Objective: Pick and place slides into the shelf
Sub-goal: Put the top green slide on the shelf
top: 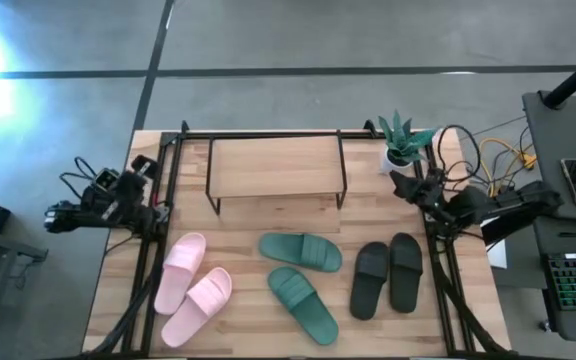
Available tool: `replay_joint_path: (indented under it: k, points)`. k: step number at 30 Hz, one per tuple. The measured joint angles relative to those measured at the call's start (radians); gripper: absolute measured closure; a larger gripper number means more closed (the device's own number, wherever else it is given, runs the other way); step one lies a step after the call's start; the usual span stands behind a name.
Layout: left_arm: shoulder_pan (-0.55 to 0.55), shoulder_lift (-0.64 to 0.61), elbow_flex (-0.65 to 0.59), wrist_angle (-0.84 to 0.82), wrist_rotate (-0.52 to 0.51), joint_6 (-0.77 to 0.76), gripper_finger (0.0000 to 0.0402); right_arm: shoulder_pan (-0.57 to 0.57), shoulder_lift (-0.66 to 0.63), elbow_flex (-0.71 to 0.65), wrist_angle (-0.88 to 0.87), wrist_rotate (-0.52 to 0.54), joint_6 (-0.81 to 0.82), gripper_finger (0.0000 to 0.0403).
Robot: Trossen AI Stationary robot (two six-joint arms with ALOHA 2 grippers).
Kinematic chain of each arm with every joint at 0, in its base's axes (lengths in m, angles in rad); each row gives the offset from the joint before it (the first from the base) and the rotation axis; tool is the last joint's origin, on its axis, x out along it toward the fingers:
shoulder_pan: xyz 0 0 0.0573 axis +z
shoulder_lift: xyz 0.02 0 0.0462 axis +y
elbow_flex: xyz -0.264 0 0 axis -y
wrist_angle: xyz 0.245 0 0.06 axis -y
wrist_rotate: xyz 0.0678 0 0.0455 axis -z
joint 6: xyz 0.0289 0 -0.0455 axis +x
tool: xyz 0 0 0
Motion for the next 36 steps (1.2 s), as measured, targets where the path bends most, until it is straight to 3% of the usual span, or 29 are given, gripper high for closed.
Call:
replay_joint_path:
  k: [4, 9, 18, 21, 24, 27, 31, 36]
  points:
    - [0.0, 0.015, 0.0, -0.001, 0.134, -0.062, 0.0401, 0.0, 0.09, 0.113, 0.0, -0.24, -0.085, 0.039]
    - [0.0, 0.017, 0.0, 0.003, 0.148, -0.072, 0.0401, 0.0, 0.257, 0.272, -0.014, -0.445, -0.107, 0.039]
    - [0.0, -0.009, 0.0, 0.005, 0.152, -0.001, 0.0401, 0.008, 0.579, 0.57, -0.435, -0.554, 0.062, 0.039]
    - [0.0, 0.002, 0.001, -0.062, 0.12, 0.032, 0.0401, 0.023, 0.659, 0.71, -0.803, -0.576, 0.128, 0.039]
    - [0.0, 0.026, 0.001, -0.229, 0.064, 0.028, 0.0401, 0.061, 0.755, 0.874, -1.29, -0.582, 0.17, 0.039]
    - [0.0, 0.059, 0.001, -0.38, 0.05, 0.014, 0.0401, 0.115, 0.853, 1.034, -1.668, -0.581, 0.197, 0.039]
    - [0.0, 0.125, 0.001, -0.459, 0.051, -0.007, 0.0401, 0.204, 0.974, 1.209, -1.96, -0.574, 0.239, 0.039]
    - [0.0, 0.208, 0.008, -0.472, 0.061, -0.03, 0.0401, 0.318, 1.101, 1.342, -2.137, -0.574, 0.317, 0.039]
